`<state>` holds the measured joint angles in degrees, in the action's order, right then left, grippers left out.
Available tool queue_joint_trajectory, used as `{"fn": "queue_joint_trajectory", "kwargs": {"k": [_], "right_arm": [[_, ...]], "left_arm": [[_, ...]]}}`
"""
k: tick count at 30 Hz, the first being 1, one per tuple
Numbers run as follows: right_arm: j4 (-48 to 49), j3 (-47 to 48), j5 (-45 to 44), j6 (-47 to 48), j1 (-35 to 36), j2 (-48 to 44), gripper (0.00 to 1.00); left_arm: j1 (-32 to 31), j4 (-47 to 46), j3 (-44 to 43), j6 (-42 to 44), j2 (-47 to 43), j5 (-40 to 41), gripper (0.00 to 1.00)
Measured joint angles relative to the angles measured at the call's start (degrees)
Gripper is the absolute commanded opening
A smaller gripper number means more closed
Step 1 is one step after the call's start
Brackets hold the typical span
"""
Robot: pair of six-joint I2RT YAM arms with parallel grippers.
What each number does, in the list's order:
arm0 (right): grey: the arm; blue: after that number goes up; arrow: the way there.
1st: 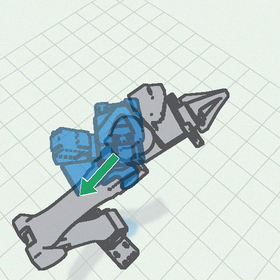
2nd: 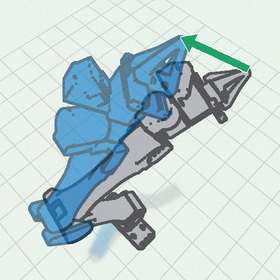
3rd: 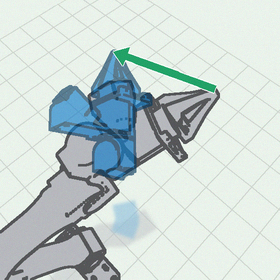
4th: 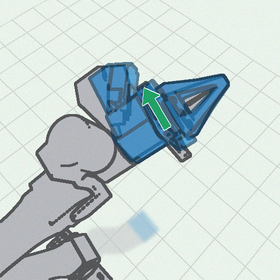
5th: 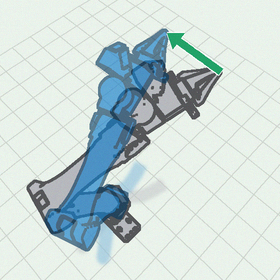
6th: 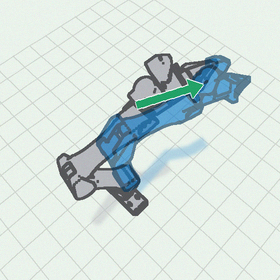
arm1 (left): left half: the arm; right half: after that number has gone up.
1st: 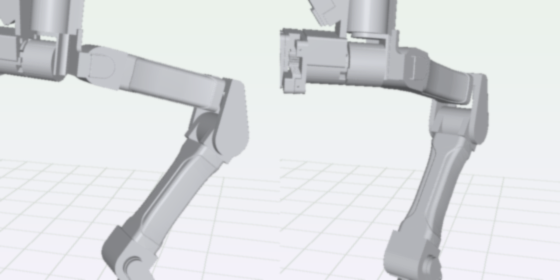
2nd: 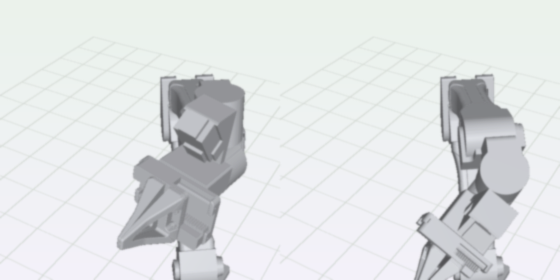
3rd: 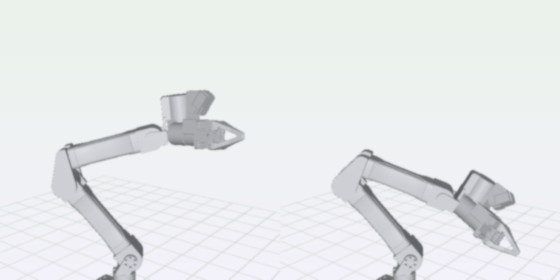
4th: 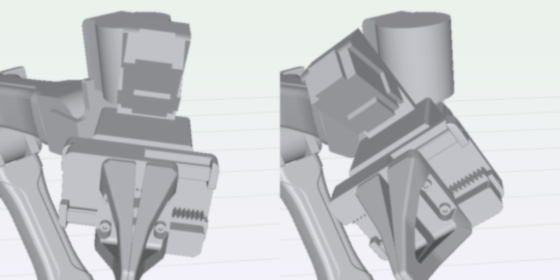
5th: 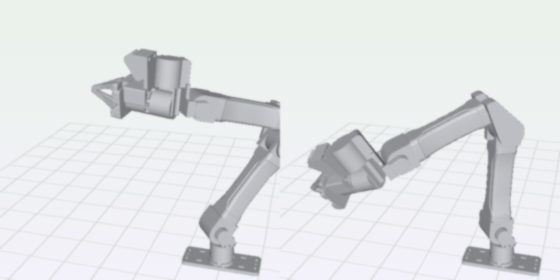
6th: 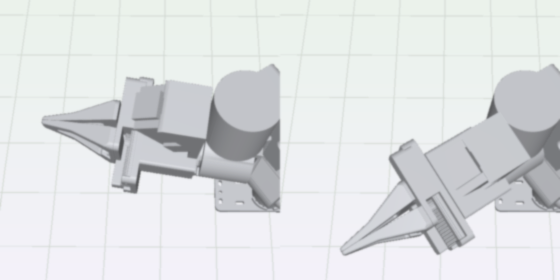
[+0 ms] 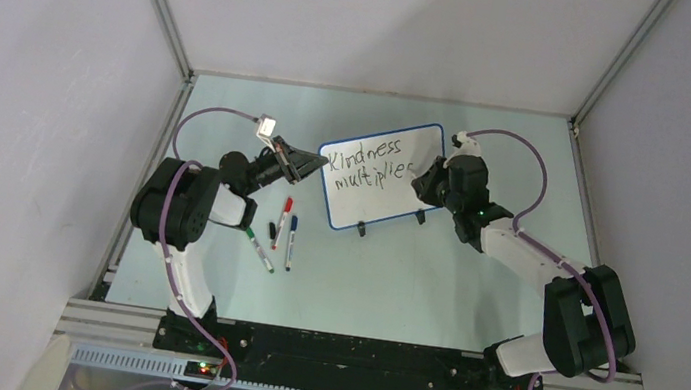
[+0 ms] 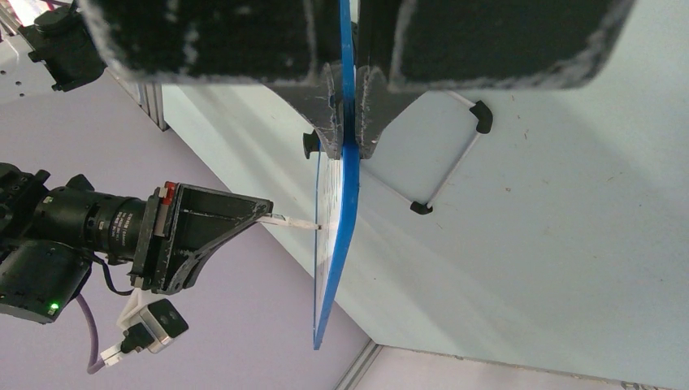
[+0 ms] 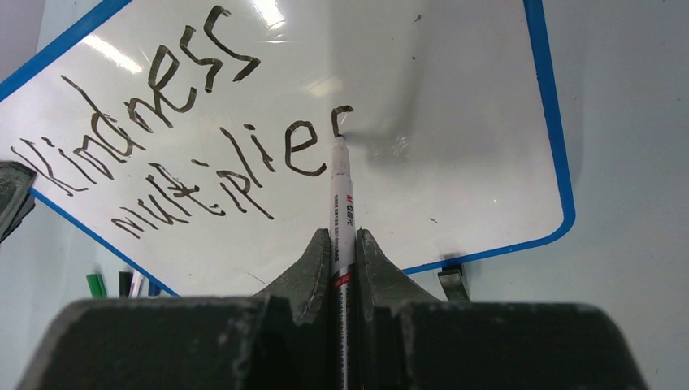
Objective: Write a sentence on the whiteboard
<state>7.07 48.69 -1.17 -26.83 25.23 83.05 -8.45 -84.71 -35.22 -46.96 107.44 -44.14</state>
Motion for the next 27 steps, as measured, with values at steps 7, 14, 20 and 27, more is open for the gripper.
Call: {"fn": "queue_joint_trajectory", "kwargs": {"k": [7,14,20,27], "right_arm": [[-0.6,0.0,-0.1,-0.4,-0.7,0.0,0.0],[-1.5,0.0,-0.1,-0.6,-1.1,0.0,0.0],[-2.8,0.0,-0.3,-0.1,-1.1,0.0,0.0],[-3.4,0.1,0.0,0.3,-0.7,0.0,0.0]], "left_arm": [[0.0,0.0,0.0,0.0,0.0,0.0,0.0],[0.0,0.0,0.0,0.0,0.0,0.0,0.0],[0.0,0.0,0.0,0.0,0.0,0.0,0.0],[0.0,0.0,0.0,0.0,0.0,0.0,0.0]]}}
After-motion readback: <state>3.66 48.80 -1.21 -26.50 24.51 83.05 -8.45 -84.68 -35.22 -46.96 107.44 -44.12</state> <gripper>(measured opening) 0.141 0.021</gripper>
